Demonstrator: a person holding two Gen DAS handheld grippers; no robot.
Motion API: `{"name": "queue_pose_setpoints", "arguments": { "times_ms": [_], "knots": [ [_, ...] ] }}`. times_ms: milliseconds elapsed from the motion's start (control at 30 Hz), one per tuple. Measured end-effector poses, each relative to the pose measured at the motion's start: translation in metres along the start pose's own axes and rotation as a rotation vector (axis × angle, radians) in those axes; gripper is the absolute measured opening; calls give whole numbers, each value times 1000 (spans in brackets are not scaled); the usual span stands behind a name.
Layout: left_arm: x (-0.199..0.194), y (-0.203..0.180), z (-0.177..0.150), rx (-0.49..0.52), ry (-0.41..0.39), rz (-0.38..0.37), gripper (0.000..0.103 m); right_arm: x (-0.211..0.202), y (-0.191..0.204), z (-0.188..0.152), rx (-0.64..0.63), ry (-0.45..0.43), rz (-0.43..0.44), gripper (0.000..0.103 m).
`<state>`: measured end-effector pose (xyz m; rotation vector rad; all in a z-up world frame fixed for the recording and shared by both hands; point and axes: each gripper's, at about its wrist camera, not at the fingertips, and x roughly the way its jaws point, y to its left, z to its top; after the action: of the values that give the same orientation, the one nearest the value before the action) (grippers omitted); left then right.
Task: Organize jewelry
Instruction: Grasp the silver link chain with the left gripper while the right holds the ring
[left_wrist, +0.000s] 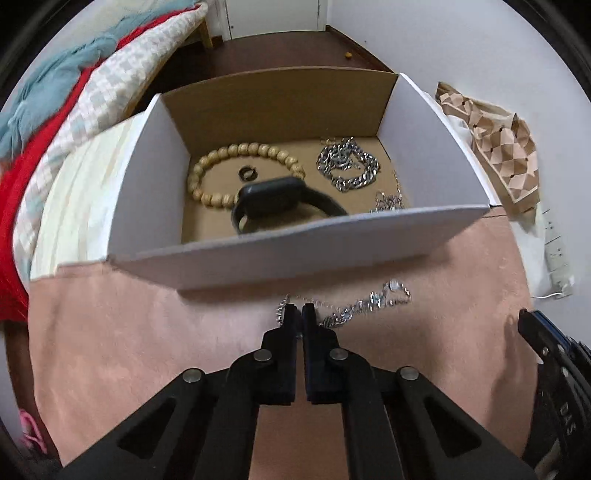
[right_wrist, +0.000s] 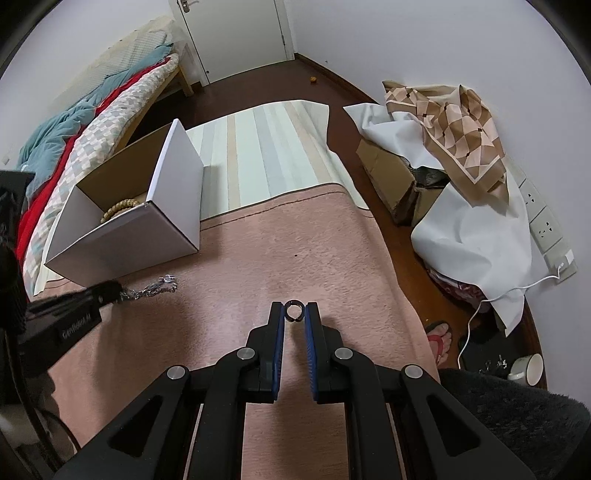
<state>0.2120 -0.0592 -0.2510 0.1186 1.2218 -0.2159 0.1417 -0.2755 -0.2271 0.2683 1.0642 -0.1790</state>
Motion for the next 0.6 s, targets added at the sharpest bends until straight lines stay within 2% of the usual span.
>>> {"name": "queue_pose_setpoints", "arguments": {
  "times_ms": [333,433,467,500,533,567,600],
  "knots": [
    [-45,41,-19,-76,-44,-55,0,-20,7,0,-10,-23,30,12],
    [-47,46,-18,-98,-64,-97,6,-24,12,1,-8,-26,48,11],
    [-43,46,-16,-99,-65,-113,11,-25,13,0,-8,-27,52,12],
    [-37,45,-14,-90,-60,-129,26,-25,14,0,-7,-28,57,11],
    [-32,42,-13,-83,-58,-131,35,-26,16,0,-7,-28,61,11],
    [-28,39,-11,-73,-62,-130,54,-26,17,-1,-8,-29,61,11],
    [-24,35,-9,-55,-62,-126,58,-26,18,-1,-9,-30,63,11]
  ]
}}
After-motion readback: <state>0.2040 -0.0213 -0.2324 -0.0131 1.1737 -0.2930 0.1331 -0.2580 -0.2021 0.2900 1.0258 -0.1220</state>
